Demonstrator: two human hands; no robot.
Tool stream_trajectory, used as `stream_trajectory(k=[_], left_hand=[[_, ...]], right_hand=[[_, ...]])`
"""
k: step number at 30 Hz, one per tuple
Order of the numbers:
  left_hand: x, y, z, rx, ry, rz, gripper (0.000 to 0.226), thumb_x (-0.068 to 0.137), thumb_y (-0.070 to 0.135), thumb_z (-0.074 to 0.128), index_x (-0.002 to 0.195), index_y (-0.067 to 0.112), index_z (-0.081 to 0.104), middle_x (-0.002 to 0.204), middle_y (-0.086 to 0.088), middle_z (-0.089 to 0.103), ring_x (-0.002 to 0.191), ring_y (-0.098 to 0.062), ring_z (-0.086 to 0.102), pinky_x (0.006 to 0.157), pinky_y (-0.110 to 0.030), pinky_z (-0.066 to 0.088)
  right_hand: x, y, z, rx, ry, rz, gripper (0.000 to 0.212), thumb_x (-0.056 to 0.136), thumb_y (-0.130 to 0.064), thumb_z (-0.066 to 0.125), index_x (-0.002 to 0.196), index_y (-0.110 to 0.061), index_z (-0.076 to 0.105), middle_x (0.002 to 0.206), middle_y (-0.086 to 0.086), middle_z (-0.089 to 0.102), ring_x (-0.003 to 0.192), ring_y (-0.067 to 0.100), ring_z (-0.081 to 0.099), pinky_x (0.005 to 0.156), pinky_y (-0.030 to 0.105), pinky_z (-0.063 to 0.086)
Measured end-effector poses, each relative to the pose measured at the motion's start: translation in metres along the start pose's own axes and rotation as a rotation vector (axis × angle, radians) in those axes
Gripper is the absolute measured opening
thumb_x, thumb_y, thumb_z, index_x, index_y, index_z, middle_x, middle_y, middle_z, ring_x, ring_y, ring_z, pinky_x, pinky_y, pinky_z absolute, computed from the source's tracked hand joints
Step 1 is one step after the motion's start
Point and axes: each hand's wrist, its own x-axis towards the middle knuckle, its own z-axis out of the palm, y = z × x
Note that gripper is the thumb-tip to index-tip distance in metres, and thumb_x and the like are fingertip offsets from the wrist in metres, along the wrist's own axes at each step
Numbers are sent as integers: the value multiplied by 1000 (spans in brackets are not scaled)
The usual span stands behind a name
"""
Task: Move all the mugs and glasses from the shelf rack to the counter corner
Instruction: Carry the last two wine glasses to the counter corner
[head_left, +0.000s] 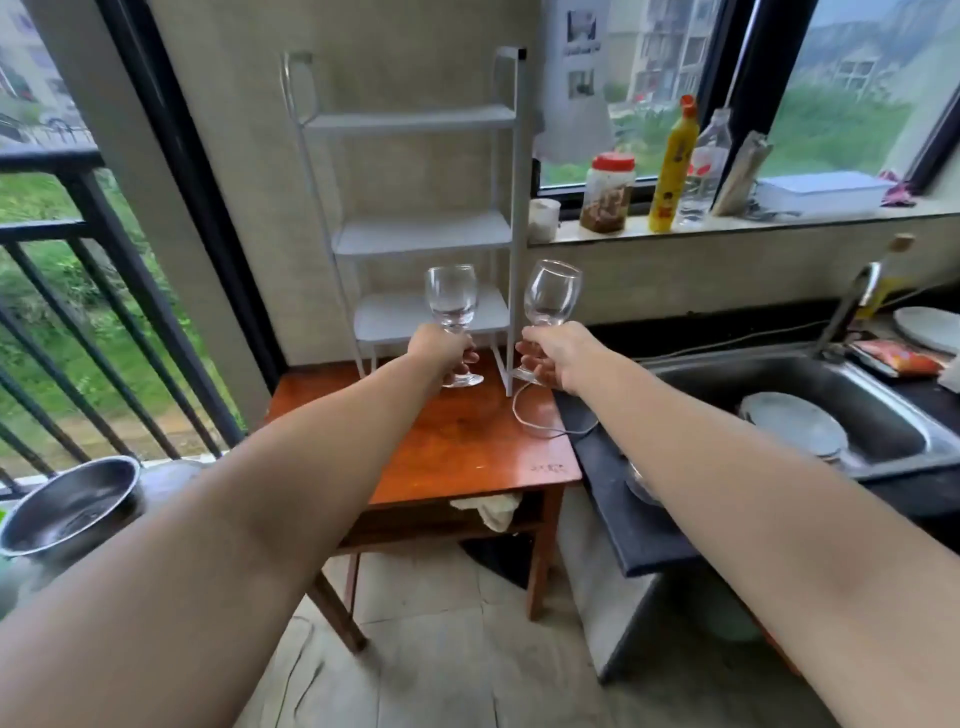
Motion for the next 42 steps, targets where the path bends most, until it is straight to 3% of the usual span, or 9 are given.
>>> stream_trajectory(k=[6,12,15,19,24,29,33,39,42], left_hand=[[-39,-35,132,66,-217,-56,25,90,10,54,65,7,57,48,-1,60,34,-11,49,34,-14,30],[-118,-38,284,136,-437,-59,33,89,9,55,57,11,52,31,4,51,24,-6,45,30,-11,33],[-167,-24,359,78,-567,-134,29,91,1,50,62,7,49,48,-4,56,24,-5,45,34,-12,45],[-242,-7,451,176,-740,-92,29,92,7,50,63,8,53,60,-5,53,40,-12,47,30,-15,34],[-322,11,545,260,-954,-33,27,91,0,48,64,6,50,60,-8,49,17,-3,42,22,-12,31],[-375,23,625,348,-1108,24,28,86,-2,50,59,5,52,55,-7,48,26,-13,48,42,-30,55],[-415,39,692,453,-1226,106,30,86,1,54,57,5,51,44,-4,49,19,-9,42,25,-17,40],[-454,70,783,537,-1363,192,28,89,3,52,61,4,53,56,-7,52,47,-19,46,54,-30,48],[-474,92,831,587,-1415,242,29,91,4,52,62,5,52,53,-5,53,46,-17,45,51,-26,44]], right_hand=[[-40,96,-110,119,164,181,22,95,-12,51,73,-12,49,62,3,50,21,3,42,26,8,29],[-106,169,-262,224,405,287,24,95,-8,48,72,-11,48,66,6,48,43,10,48,27,9,31],[-143,193,-340,254,528,320,15,95,-10,49,81,-12,51,70,3,53,54,12,45,30,10,31],[-192,228,-435,344,693,331,22,95,-9,48,74,-14,48,69,4,53,51,13,44,29,9,28],[-259,271,-525,488,892,367,23,96,-9,47,73,-13,46,69,4,53,52,13,45,27,7,29],[-314,302,-587,607,1055,390,25,97,-10,45,72,-15,45,67,2,51,41,8,47,26,8,28],[-343,319,-647,681,1182,378,26,97,-9,45,72,-15,45,67,2,50,21,1,46,25,7,28],[-361,318,-729,753,1296,331,23,95,-6,46,75,-15,47,66,5,53,24,4,48,27,7,30],[-370,316,-774,779,1355,313,22,95,-7,48,75,-15,48,65,3,53,27,6,50,27,7,32]])
